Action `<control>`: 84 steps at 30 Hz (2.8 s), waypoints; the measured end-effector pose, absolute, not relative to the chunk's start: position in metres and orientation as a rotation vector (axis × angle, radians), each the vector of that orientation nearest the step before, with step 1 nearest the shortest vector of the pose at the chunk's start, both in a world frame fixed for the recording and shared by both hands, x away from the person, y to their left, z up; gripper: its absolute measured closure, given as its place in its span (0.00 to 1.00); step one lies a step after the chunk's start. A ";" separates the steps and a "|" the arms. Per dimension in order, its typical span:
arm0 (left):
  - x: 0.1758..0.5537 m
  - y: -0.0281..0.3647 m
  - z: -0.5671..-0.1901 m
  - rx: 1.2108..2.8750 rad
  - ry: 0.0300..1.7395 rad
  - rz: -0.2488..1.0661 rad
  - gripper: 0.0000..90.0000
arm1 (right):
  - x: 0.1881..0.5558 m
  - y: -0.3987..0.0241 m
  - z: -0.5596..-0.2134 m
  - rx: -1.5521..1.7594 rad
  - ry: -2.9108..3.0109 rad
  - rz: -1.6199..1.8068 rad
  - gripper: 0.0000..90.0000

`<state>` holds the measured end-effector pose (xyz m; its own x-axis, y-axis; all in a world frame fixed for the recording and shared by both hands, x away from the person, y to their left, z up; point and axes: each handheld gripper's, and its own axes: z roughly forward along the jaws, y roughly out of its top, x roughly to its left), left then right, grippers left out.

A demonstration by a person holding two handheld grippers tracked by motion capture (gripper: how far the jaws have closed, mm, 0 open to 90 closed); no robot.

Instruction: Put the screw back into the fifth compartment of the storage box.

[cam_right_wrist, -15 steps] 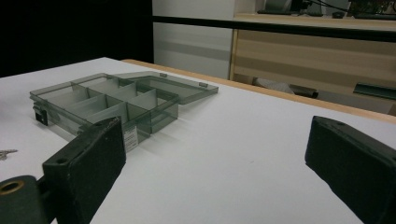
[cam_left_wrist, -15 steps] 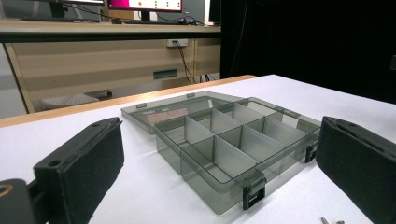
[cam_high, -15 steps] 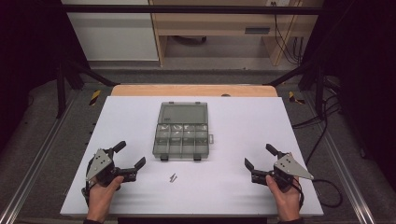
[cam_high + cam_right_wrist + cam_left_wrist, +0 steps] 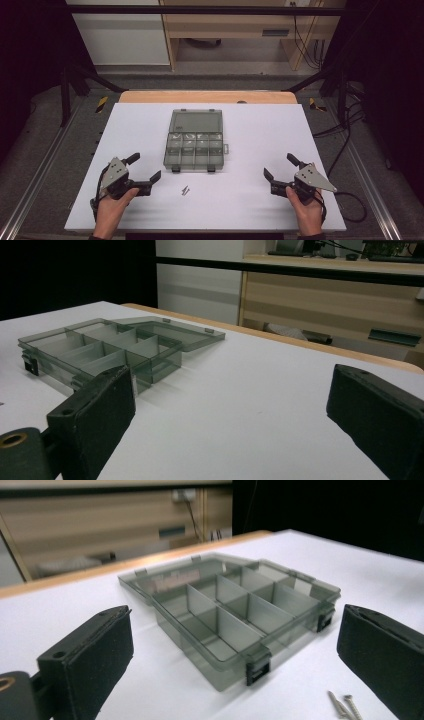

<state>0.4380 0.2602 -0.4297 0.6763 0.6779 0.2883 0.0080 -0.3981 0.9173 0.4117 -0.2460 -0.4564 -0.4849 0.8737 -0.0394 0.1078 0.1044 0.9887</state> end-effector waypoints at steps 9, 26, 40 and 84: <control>0.445 0.206 -0.399 2.092 0.449 0.731 0.02 | 0.407 -0.248 -0.454 0.946 1.700 1.438 0.05; 0.469 0.166 -0.405 2.405 0.318 0.590 0.04 | 0.408 -0.246 -0.452 0.922 1.684 1.411 0.05; 0.493 0.168 -0.422 2.636 0.196 0.516 0.07 | 0.409 -0.245 -0.450 0.937 1.666 1.398 0.06; 0.501 0.139 -0.433 2.783 0.327 0.287 0.76 | 0.405 -0.252 -0.454 0.954 1.690 1.373 0.06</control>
<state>0.5012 0.1392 -0.4332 0.9535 0.2562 0.1589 0.1912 -0.9214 0.3383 0.4046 -0.2525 -0.4539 -0.4449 0.8908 -0.0926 0.0917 0.1481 0.9847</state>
